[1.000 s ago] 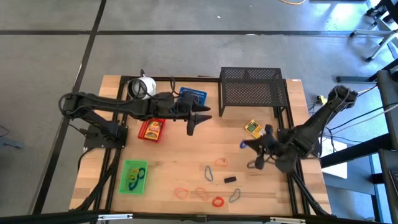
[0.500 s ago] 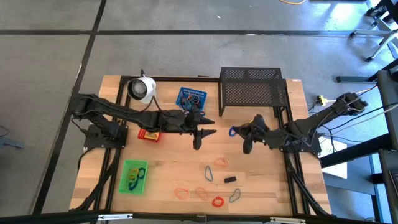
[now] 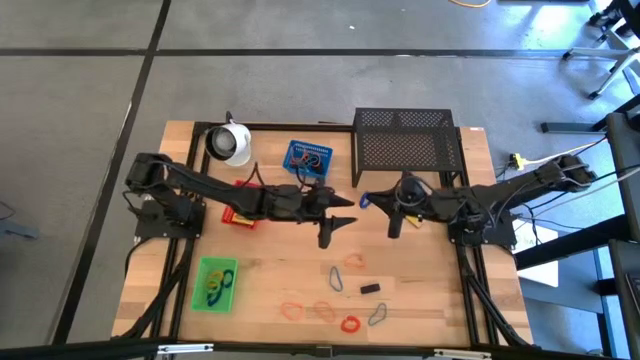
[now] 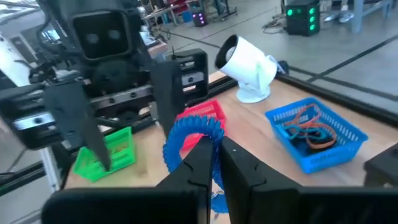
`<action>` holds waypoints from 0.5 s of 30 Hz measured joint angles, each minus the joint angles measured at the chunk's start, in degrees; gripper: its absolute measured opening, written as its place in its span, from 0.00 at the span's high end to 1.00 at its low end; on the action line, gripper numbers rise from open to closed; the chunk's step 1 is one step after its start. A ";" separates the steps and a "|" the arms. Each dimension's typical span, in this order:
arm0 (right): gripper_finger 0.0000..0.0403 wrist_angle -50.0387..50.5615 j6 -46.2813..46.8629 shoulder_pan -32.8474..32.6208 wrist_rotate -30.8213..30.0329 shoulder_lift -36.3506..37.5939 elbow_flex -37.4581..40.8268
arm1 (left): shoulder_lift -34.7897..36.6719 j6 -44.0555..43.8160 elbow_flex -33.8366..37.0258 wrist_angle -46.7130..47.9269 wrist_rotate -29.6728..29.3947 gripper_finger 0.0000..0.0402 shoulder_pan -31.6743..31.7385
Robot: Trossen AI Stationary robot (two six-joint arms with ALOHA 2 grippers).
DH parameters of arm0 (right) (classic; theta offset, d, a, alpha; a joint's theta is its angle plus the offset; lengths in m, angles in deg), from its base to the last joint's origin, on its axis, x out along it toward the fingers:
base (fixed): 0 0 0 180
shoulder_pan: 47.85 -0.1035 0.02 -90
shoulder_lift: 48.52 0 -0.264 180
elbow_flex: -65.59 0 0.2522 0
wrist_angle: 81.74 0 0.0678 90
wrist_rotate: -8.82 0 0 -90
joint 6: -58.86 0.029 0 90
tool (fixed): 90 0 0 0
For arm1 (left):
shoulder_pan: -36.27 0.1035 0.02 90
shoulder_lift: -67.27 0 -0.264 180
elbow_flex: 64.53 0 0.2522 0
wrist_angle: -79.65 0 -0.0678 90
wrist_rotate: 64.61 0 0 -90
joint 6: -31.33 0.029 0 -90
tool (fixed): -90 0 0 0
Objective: Pick & Place Office Desk Supplies
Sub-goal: Put the blue spring keychain into the green bin
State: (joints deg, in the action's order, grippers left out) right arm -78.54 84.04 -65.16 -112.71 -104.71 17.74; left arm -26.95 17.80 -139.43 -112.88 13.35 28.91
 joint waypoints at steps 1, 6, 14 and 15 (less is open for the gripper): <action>0.95 -0.14 -0.32 0.32 -0.01 0.00 0.00 | -0.65 1.25 0.00 -2.32 -0.14 0.49 0.00; 0.95 -0.62 -0.92 1.58 0.05 0.00 0.00 | -4.07 4.80 0.00 -10.02 -4.15 0.49 0.67; 0.95 -3.50 -6.75 3.10 -0.08 0.00 0.00 | -7.45 -0.07 0.02 -16.89 -5.12 0.49 3.35; 0.95 -3.65 -7.19 3.32 -0.13 0.00 0.00 | -7.62 -0.70 0.02 -17.17 -4.19 0.49 3.55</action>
State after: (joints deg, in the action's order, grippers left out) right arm -82.19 76.86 -61.84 -112.84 -104.71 17.74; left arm -34.58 17.11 -139.41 -130.05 9.16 32.46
